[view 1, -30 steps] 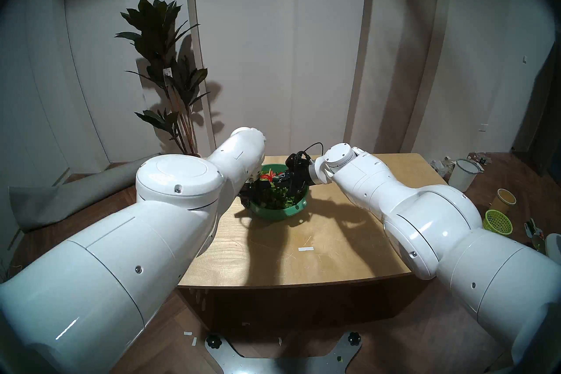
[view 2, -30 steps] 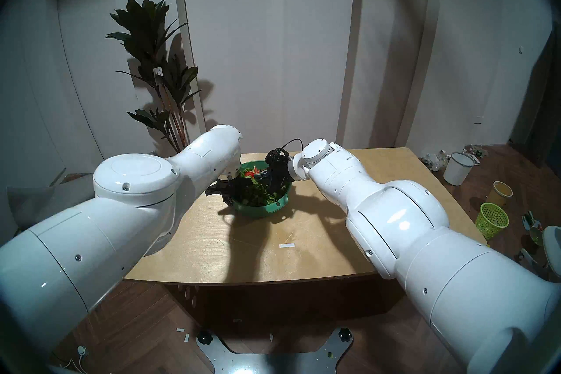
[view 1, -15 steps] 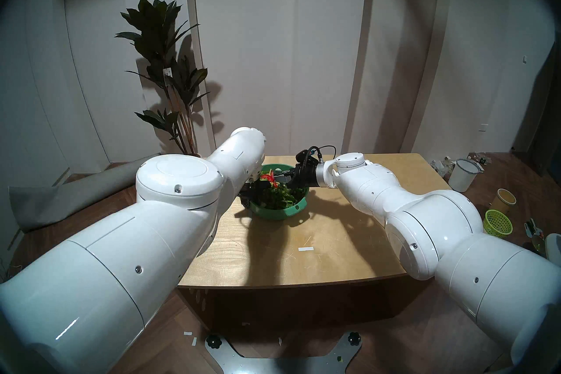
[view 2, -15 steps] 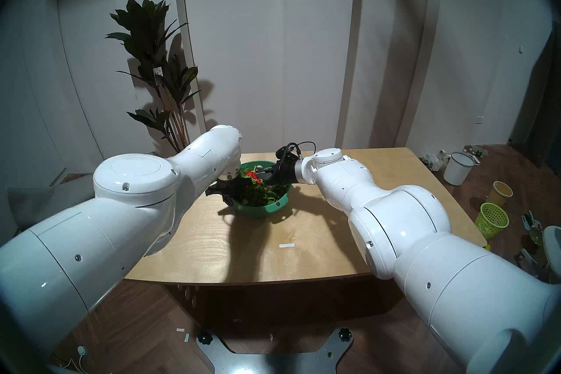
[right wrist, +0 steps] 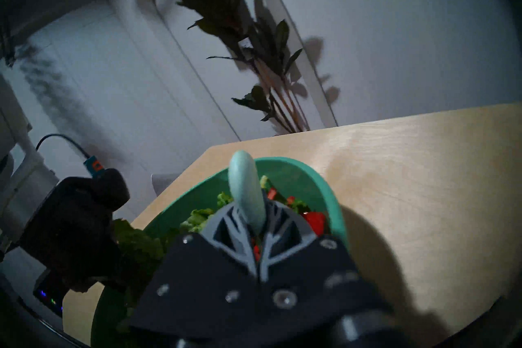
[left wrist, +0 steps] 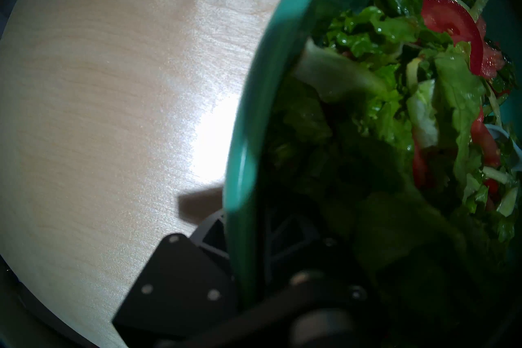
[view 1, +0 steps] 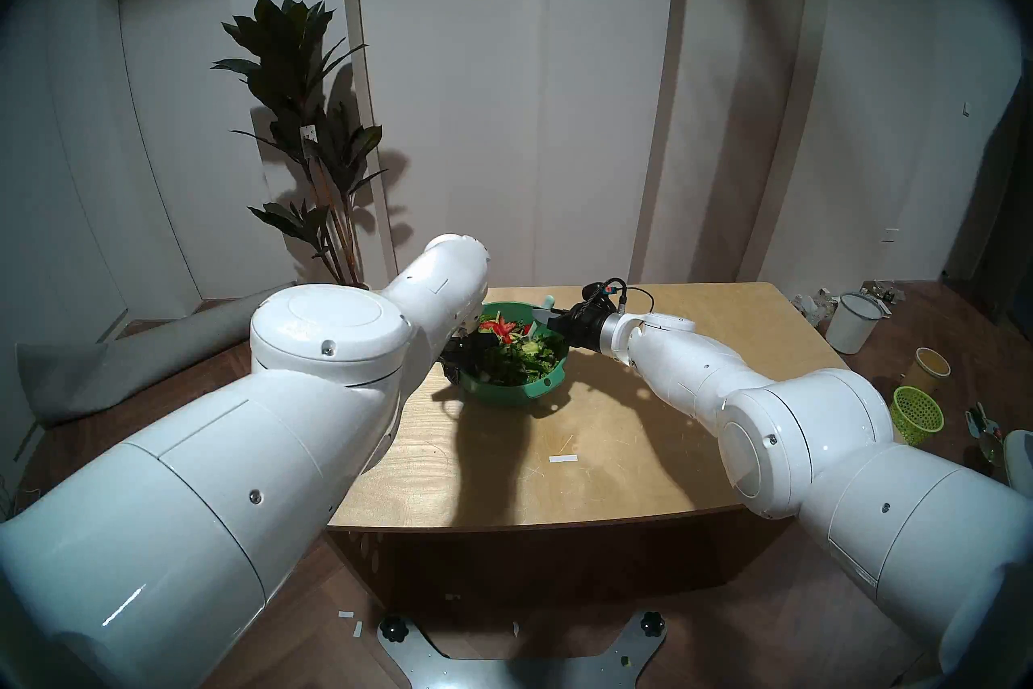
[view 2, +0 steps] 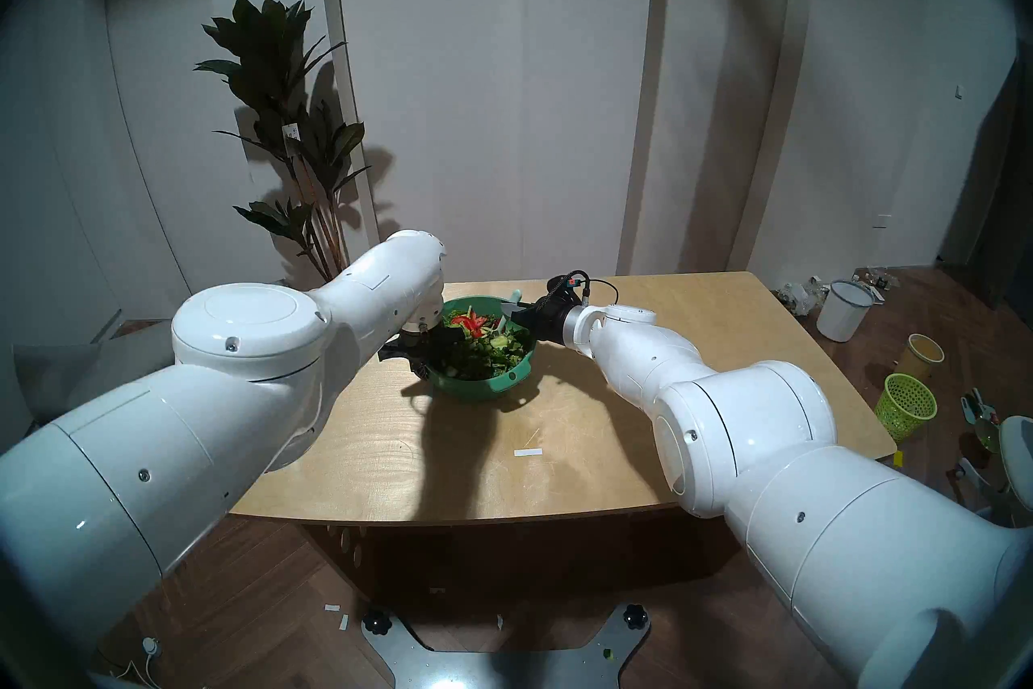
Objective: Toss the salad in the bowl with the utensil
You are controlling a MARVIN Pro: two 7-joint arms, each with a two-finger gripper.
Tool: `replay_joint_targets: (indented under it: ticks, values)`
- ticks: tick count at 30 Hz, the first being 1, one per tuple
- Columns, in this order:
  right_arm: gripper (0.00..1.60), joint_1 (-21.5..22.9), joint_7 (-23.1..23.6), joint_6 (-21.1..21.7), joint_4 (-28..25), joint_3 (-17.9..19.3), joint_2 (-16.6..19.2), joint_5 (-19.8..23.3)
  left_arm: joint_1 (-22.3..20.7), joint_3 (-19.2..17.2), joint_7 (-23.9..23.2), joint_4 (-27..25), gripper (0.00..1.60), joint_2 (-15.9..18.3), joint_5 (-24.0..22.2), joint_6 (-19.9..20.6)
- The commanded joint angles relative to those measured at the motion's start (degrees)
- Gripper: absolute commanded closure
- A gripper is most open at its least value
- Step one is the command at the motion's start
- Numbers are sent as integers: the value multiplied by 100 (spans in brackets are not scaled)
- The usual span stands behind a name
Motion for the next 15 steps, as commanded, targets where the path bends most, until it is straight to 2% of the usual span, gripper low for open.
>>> replay_joint_targets:
  ticks: [1, 15]
  values:
    - [160, -93, -460, -30, 83, 310, -65, 291, 229, 4, 88, 66, 160, -54, -20, 38]
    - [160, 200, -979, -90, 35, 481, -522, 457, 229, 4, 87, 66, 160, -54, -27, 38]
